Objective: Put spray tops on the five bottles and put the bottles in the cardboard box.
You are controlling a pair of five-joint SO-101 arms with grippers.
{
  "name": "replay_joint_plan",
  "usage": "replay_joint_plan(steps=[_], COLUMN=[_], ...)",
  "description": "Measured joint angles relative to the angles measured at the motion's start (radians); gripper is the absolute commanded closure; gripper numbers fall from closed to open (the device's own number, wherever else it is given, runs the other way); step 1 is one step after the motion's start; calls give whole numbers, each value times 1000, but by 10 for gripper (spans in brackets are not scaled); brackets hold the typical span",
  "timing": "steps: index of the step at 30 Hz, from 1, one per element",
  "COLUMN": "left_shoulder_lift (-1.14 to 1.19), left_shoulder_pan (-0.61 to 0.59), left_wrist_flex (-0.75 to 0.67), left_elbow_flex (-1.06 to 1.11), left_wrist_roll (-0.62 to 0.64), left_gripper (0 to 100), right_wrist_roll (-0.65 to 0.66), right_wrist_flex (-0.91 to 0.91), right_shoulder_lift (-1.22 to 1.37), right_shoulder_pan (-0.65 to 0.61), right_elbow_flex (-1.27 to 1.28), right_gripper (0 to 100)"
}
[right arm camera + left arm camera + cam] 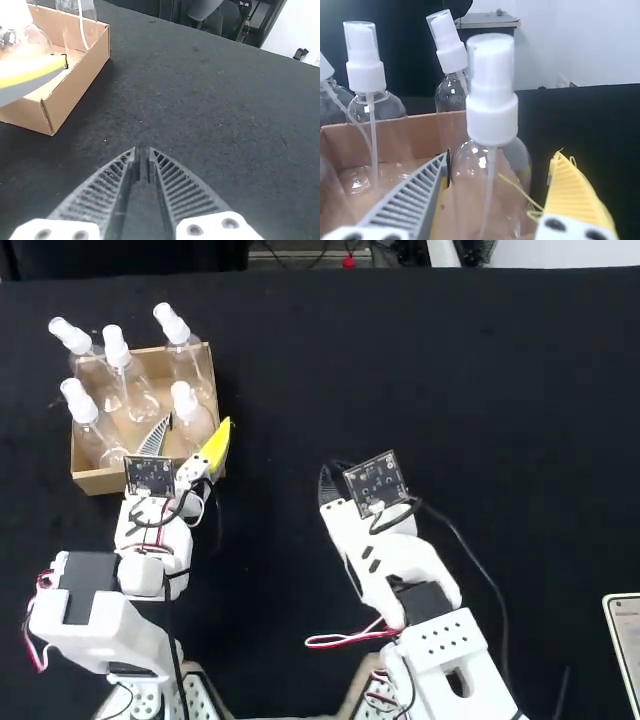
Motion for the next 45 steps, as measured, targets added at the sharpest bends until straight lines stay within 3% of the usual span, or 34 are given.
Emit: replay_joint_plan(steps=[17,20,23,27,32,45], left_shoulder_lift=[-422,-477,-539,-661,-867,-1640], left_shoulder_pan=[-31,-31,-31,-31,-31,-31], left_wrist_flex=[5,80,173,287,560,1597], left_elbow_flex=[273,278,278,278,281,313], left_wrist_roll=[0,0,0,0,0,0], left_gripper=[706,802,981,916,968,970], right_wrist_roll=[0,0,0,0,0,0], right_wrist_flex=[0,0,-3,-3,-3,-3], right_shoulder_lift=[0,0,0,0,0,0], right_shoulder_pan=[0,0,0,0,0,0], right_elbow_flex=[0,0,0,0,0,0], right_gripper=[965,965,965,965,965,966])
